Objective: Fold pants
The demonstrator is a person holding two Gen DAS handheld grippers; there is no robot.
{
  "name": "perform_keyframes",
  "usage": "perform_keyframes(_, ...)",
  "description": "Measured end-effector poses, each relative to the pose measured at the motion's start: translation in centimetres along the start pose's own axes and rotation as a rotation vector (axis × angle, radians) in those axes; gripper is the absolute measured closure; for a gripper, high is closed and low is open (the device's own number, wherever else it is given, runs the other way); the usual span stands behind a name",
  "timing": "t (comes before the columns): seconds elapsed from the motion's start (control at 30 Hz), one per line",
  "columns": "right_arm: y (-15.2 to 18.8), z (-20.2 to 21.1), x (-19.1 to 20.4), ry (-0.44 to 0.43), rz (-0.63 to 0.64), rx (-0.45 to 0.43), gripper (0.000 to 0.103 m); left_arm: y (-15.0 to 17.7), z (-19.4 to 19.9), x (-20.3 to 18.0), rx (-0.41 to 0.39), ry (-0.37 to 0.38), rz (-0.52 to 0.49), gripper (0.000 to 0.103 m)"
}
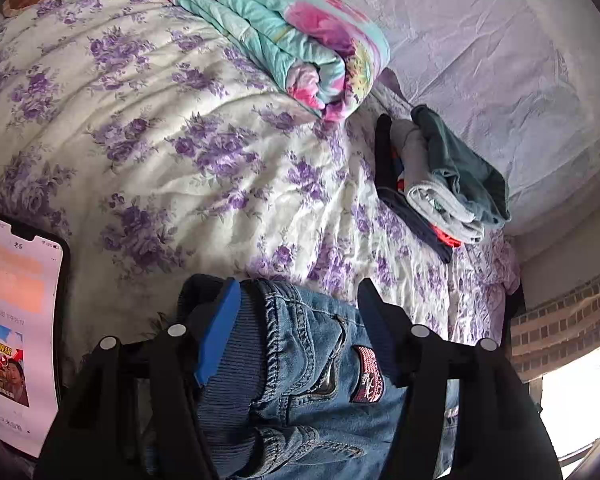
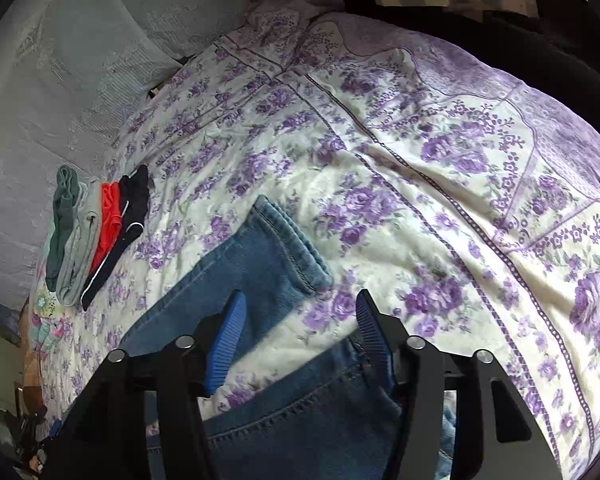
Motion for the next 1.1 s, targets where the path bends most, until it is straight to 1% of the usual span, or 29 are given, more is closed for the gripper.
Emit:
perform_keyframes(0.07,0.3,-0.7,1.2,-0.038,-0.020,0.016,0.038,0.0,-0.6,0.3,0.030,-0.009,-0.006,0.037)
perform_keyframes(0.13,0.9,-1.7,2.6,-0.074,-0.025,0.054,0.038,0.0,-1.1,0.8,0.042,-0.018,-0.008,0.036)
perform_keyframes(0.27,1.6,-1.9,5.0,-0.103,0.047,0.074,0.038,-0.1,-1.5,1.0,0.056,-0.047,-0.047,0.036)
perform_keyframes(0.33,1.8,-1.4,5.6,-0.101,0.083,0.067,0.037,-0.3,-0.8,1.1,0.039,-0.097,-0.071,0.029)
perform_keyframes(0.37,1.9,-1.1,5.5,-0.097,0.095,0.062,0.037,-0.4,-0.2,1.2,0.021,-0.122,-0.072,0.019)
perform_keyframes(0.4,2.0,-1.0,5.3,-0.092,0.097,0.058,0.036,-0.3,0.1,1.6,0.017,-0.139,-0.067,0.015)
perform_keyframes(0.47,2.3,-0.8,4.4,-0.089,0.072,0.061,0.036,0.0,-0.5,2.1,0.061,-0.134,-0.060,0.015)
perform_keyframes(0.53,2.7,-0.8,3.3,-0.096,0.019,0.074,0.036,0.9,-2.0,2.4,0.138,-0.104,-0.058,0.017)
perform_keyframes(0.57,3.1,-0.8,2.9,-0.103,-0.004,0.078,0.036,1.2,-2.6,2.1,0.150,-0.082,-0.075,0.025)
perform_keyframes(0.6,3.4,-0.7,2.7,-0.110,-0.020,0.079,0.036,1.4,-2.8,1.7,0.140,-0.078,-0.107,0.044)
perform_keyframes(0.63,3.6,-0.6,2.7,-0.114,-0.023,0.078,0.036,1.3,-2.8,1.2,0.125,-0.085,-0.146,0.055)
perform_keyframes(0.67,3.9,-0.3,2.8,-0.114,-0.014,0.071,0.036,1.0,-2.5,0.7,0.105,-0.067,-0.169,0.078)
perform_keyframes(0.7,4.0,0.0,3.0,-0.112,0.006,0.058,0.036,0.7,-2.0,0.2,0.088,-0.032,-0.166,0.079)
perform_keyframes(0.73,4.0,0.4,3.2,-0.106,0.028,0.042,0.036,0.2,-1.2,-0.4,0.053,-0.021,-0.173,0.080)
perform_keyframes(0.83,3.1,1.8,3.6,-0.093,0.059,-0.016,0.036,-1.6,2.1,-3.6,-0.088,-0.053,-0.300,0.082)
perform_keyframes(0.87,2.6,2.2,3.7,-0.099,0.052,-0.032,0.036,-2.6,3.2,-4.8,-0.138,-0.040,-0.323,0.082)
perform_keyframes(0.9,2.1,2.5,3.8,-0.108,0.043,-0.045,0.036,-3.5,3.6,-5.6,-0.164,-0.026,-0.335,0.082)
perform_keyframes(0.97,1.4,2.4,4.4,-0.118,0.049,-0.053,0.036,-4.9,2.8,-6.0,-0.161,-0.043,-0.336,0.082)
perform_keyframes(1.0,1.1,2.0,4.9,-0.116,0.065,-0.051,0.036,-5.2,1.3,-5.2,-0.130,-0.065,-0.314,0.081)
perform_keyframes(1.03,1.0,1.5,5.6,-0.110,0.087,-0.051,0.036,-5.2,-0.2,-4.4,-0.094,-0.093,-0.301,0.080)
perform_keyframes(1.07,1.0,1.0,6.3,-0.107,0.108,-0.051,0.036,-4.8,-2.5,-2.4,-0.023,-0.152,-0.262,0.077)
perform_keyframes(1.1,1.1,0.5,7.1,-0.107,0.129,-0.048,0.036,-4.0,-4.1,-0.8,0.040,-0.172,-0.197,0.077)
Point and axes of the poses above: each gripper's, at about its wrist camera, not at the fingertips, and z roughly against the way its jaws point, x to its left, y to its underside, the point moved 5 cm from there along -z, roughly the way its jaws point, and after that the axes turned 8 degrees about -z, right-handed, at the moved point
